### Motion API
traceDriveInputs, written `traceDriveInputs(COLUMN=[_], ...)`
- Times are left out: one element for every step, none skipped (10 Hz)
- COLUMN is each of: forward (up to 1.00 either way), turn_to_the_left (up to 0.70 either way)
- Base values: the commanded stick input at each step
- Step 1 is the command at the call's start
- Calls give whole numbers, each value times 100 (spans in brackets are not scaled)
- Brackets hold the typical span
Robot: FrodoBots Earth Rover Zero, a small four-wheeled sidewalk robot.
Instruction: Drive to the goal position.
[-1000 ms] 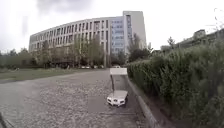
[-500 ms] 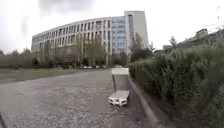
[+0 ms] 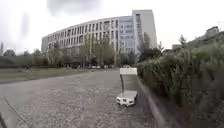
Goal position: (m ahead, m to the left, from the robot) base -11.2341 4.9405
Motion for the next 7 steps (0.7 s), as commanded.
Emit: traceDriveInputs(forward=[0, 0, 0, 0, 0, 0, 0], turn_to_the_left=[70, 70, 70, 70, 70, 70, 70])
